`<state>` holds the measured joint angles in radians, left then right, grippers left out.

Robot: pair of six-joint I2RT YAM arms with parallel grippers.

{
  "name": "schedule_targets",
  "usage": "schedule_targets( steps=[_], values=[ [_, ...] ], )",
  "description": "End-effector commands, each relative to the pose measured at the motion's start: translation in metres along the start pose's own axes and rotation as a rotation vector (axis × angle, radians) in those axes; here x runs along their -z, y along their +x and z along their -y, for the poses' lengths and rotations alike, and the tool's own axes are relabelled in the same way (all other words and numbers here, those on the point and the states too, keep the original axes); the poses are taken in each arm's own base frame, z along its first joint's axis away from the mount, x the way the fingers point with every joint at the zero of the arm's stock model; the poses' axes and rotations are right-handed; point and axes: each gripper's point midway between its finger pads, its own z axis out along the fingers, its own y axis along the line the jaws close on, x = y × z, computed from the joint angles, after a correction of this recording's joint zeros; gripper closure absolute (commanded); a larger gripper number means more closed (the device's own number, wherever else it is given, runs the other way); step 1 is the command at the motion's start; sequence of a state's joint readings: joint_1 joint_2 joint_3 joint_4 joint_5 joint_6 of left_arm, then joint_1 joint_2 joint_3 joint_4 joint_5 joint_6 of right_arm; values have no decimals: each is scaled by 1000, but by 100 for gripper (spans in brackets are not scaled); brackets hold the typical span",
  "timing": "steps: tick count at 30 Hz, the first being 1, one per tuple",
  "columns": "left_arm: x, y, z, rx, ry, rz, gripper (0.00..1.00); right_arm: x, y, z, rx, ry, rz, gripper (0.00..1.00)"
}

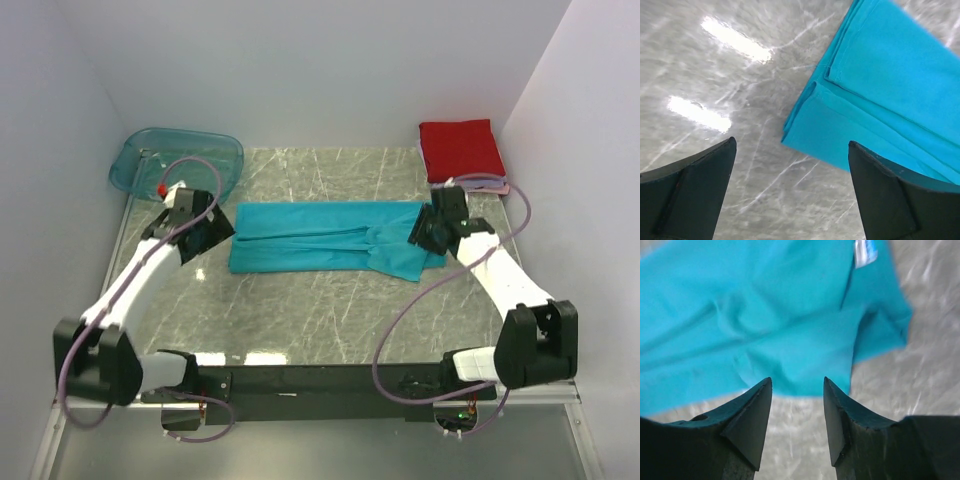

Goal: Fold and stack the t-shirts

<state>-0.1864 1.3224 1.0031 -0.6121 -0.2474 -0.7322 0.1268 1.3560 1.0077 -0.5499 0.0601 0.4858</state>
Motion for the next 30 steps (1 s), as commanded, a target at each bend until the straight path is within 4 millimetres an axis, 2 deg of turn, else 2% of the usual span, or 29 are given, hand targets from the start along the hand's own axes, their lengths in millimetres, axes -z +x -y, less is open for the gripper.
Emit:
schedule_targets(
  steps=[1,2,3,7,8,9,12,18,26,30],
  values=[
    [19,-6,-18,-22,9,104,1,-1,42,19,-5,34,-66,47],
    [22,-11,-19,-20,19,141,1,-2,46,21,-13,31,-63,47],
    [30,-14,-19,-19,44,174,1,-5,59,27,-17,40,-86,46],
    [30,-2,-28,-49,67,183,1,-17,78,33,-44,35,-124,47],
    [30,-1,-29,-55,70,184,1,-20,78,28,-57,8,-122,47],
    [31,-2,-29,-52,72,196,1,-24,83,33,-77,21,-131,47],
    [29,0,-33,-52,61,205,1,-35,93,31,-111,1,-174,48],
    [30,-8,-32,-47,52,229,2,-48,100,33,-129,9,-203,50],
    [29,-8,-31,-50,55,228,2,-54,103,41,-153,33,-216,54],
    [29,-8,-31,-51,57,225,2,-55,104,46,-158,45,-219,64]
  ],
)
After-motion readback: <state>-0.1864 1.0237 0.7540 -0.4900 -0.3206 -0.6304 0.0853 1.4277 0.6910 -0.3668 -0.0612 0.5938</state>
